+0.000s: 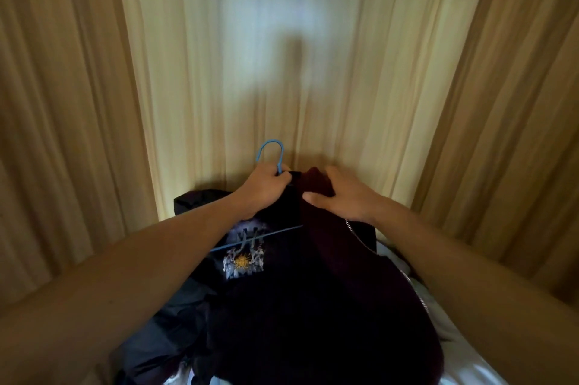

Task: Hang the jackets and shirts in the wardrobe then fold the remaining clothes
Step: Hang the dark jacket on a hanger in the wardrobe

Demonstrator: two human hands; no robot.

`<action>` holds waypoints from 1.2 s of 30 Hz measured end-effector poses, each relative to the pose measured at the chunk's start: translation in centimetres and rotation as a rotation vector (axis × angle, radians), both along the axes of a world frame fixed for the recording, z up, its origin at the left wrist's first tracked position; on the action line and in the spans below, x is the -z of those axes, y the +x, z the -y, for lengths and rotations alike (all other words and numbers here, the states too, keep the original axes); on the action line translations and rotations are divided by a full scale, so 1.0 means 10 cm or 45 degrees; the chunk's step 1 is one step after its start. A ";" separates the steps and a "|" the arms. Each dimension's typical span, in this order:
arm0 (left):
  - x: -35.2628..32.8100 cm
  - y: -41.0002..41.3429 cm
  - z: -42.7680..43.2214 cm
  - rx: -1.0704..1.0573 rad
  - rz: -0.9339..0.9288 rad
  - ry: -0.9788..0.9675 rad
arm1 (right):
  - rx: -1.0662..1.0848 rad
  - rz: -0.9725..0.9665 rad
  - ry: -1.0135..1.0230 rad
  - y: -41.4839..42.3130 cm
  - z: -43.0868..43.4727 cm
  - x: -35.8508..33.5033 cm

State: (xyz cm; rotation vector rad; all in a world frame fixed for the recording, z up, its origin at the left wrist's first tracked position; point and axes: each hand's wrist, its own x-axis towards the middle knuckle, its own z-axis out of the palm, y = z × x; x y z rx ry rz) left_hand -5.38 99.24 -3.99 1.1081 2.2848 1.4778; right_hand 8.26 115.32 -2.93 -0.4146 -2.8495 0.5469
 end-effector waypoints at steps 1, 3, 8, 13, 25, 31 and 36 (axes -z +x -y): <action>0.00 -0.01 0.01 0.030 0.017 0.006 | 0.016 -0.025 0.241 -0.04 -0.01 0.08; 0.04 -0.04 0.07 0.101 0.006 0.015 | 0.005 -0.025 0.507 -0.17 -0.05 0.23; 0.22 -0.06 0.20 0.303 0.014 0.032 | -0.097 0.024 0.158 -0.24 -0.10 0.43; 0.43 -0.62 0.35 0.067 -0.098 0.107 | -0.020 -0.118 0.219 -0.17 -0.24 0.52; 0.88 -1.67 0.62 -0.477 -0.843 -1.208 | 0.146 -0.107 0.349 -0.14 -0.32 0.58; 0.55 -1.61 0.69 -0.363 -0.557 -0.746 | 0.358 -0.156 0.526 -0.15 -0.13 0.46; -0.06 -1.21 0.68 -0.277 -0.571 -0.580 | 0.432 -0.284 0.666 -0.29 0.27 0.09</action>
